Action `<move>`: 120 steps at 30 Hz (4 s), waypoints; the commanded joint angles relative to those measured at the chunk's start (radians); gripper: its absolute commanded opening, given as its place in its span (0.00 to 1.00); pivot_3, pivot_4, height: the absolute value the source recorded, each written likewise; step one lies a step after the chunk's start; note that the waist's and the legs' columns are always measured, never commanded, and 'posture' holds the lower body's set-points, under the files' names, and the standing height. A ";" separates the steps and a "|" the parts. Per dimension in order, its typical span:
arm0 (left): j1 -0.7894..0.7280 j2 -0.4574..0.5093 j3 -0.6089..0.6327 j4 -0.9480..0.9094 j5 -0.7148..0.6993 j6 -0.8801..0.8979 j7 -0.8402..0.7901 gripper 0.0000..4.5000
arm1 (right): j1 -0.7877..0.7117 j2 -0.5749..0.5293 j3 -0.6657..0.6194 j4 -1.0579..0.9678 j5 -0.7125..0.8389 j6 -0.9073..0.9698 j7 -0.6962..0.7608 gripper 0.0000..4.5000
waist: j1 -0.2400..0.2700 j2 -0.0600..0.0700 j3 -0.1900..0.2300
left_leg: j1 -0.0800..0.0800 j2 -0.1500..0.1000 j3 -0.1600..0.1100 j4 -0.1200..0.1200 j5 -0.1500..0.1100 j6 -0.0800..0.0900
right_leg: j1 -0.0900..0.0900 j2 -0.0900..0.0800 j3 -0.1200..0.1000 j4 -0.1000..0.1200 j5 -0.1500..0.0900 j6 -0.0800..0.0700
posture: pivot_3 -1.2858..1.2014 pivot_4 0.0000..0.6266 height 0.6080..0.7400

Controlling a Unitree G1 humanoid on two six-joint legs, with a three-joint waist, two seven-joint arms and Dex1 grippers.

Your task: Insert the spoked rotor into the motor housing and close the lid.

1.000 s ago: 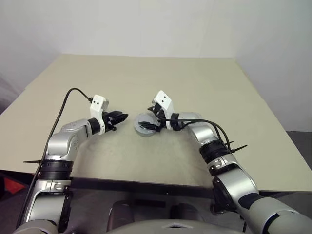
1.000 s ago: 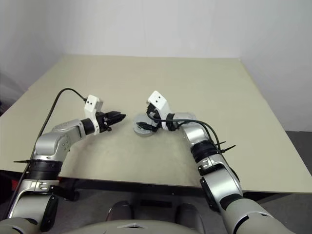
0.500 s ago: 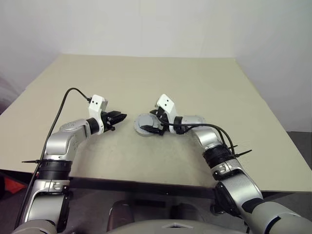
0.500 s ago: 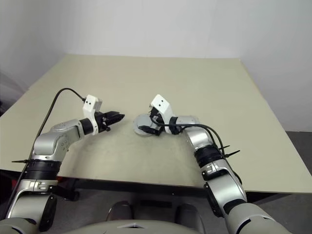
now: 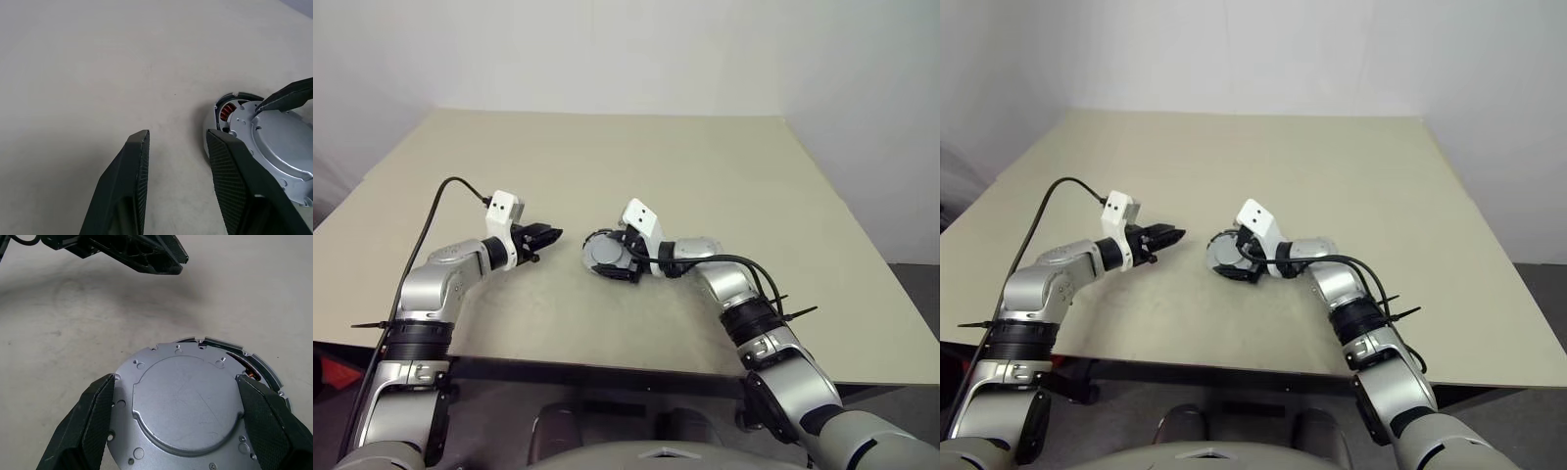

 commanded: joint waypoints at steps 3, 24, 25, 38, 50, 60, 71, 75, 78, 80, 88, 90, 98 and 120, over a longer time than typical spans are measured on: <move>-0.014 0.010 0.025 -0.020 -0.005 -0.011 0.005 0.43 | -0.033 0.016 -0.007 0.046 -0.005 -0.012 -0.032 0.79 | 0.000 0.000 0.000 | 0.000 0.000 0.000 0.000 0.000 0.000 | 0.000 0.000 0.000 0.000 0.000 0.000 | 0.52 0.00 1.00; -0.014 0.015 0.032 -0.007 0.001 -0.021 0.002 0.43 | -0.074 0.050 -0.064 0.066 0.050 -0.068 -0.030 0.69 | -0.004 0.000 0.000 | -0.002 0.000 0.000 -0.002 -0.001 0.002 | -0.001 0.000 0.000 -0.003 0.000 0.000 | 0.52 0.00 1.00; -0.014 0.015 0.031 -0.007 0.001 -0.021 0.002 0.43 | -0.082 0.052 -0.060 0.092 0.032 -0.073 -0.052 0.69 | -0.004 0.000 0.000 | -0.002 0.000 0.000 -0.002 -0.001 0.002 | -0.002 0.000 0.000 -0.003 0.000 0.000 | 0.52 0.00 1.00; -0.005 0.017 0.036 -0.018 0.002 -0.020 0.005 0.43 | -0.107 0.066 -0.046 0.197 -0.019 -0.101 -0.079 0.69 | -0.019 0.000 0.000 | -0.001 0.000 0.000 -0.001 -0.002 0.003 | -0.001 0.000 0.000 -0.002 0.000 0.000 | 0.52 0.00 1.00; -0.004 0.009 0.031 -0.022 0.003 -0.018 0.008 0.43 | -0.125 0.076 -0.036 0.296 -0.059 -0.120 -0.135 0.69 | -0.022 0.000 0.000 | 0.003 0.000 0.000 -0.001 -0.002 0.003 | 0.002 0.000 0.000 -0.001 0.000 0.000 | 0.52 0.00 1.00; 0.002 0.012 0.039 -0.026 0.000 -0.017 0.013 0.43 | -0.102 0.051 -0.015 0.262 -0.049 -0.110 -0.043 0.69 | -0.022 0.000 0.000 | 0.004 0.000 0.000 -0.002 -0.002 0.003 | 0.003 0.000 0.000 -0.001 0.000 0.000 | 0.52 0.00 1.00; 0.000 0.005 0.035 -0.026 0.000 -0.020 0.016 0.43 | -0.098 0.053 0.007 0.292 -0.083 -0.110 -0.056 0.69 | -0.023 0.000 0.000 | 0.003 0.000 0.001 -0.002 -0.003 0.005 | 0.003 0.000 0.000 -0.004 0.000 0.000 | 0.52 0.00 1.00; 0.007 -0.003 0.034 -0.038 -0.003 -0.014 0.023 0.43 | -0.088 0.037 0.035 0.316 -0.120 -0.114 -0.053 0.69 | -0.023 0.000 0.000 | 0.004 0.000 0.001 -0.003 -0.003 0.005 | 0.004 0.000 0.000 -0.004 0.000 0.000 | 0.52 0.00 1.00; 0.009 -0.013 0.041 -0.047 -0.014 -0.006 0.026 0.43 | -0.085 0.027 0.045 0.321 -0.133 -0.115 -0.050 0.69 | -0.023 0.001 0.000 | 0.004 0.000 0.001 -0.003 -0.003 0.005 | 0.004 0.000 0.000 -0.004 0.000 0.000 | 0.52 0.00 1.00; 0.009 -0.025 0.043 -0.059 -0.024 0.005 0.032 0.43 | -0.083 0.020 0.050 0.320 -0.136 -0.116 -0.048 0.69 | -0.022 0.001 0.000 | 0.004 -0.001 0.001 -0.003 -0.003 0.005 | 0.005 0.000 0.000 -0.004 0.000 0.000 | 0.52 0.00 1.00; -0.073 -0.164 0.109 -0.011 -0.121 0.108 0.136 0.43 | -0.075 0.008 0.062 0.309 -0.136 -0.118 -0.040 0.69 | -0.019 0.003 -0.003 | 0.005 -0.002 0.001 -0.002 -0.004 0.006 | 0.006 -0.002 0.000 -0.005 -0.001 0.001 | 0.52 0.00 1.00; -0.098 -0.190 0.118 0.015 -0.145 0.139 0.145 0.34 | -0.076 0.007 0.063 0.308 -0.136 -0.119 -0.040 0.69 | -0.019 0.003 -0.003 | 0.005 -0.002 0.001 -0.002 -0.004 0.006 | 0.006 -0.002 0.000 -0.005 -0.001 0.001 | 0.52 0.00 1.00; -0.146 -0.226 0.101 0.065 -0.177 0.239 0.149 0.01 | -0.080 0.007 0.062 0.302 -0.136 -0.118 -0.046 0.69 | -0.021 0.005 -0.004 | 0.004 -0.002 0.002 -0.004 -0.004 0.007 | 0.006 -0.002 0.000 -0.008 -0.001 0.001 | 0.52 0.00 1.00; -0.143 -0.145 0.021 0.069 -0.148 0.567 0.188 0.01 | -0.094 0.017 0.036 0.276 -0.102 -0.083 -0.045 0.69 | -0.021 0.010 -0.009 | 0.007 -0.003 0.002 -0.007 -0.004 0.007 | 0.011 -0.002 0.000 -0.014 -0.004 0.006 | 0.52 0.00 1.00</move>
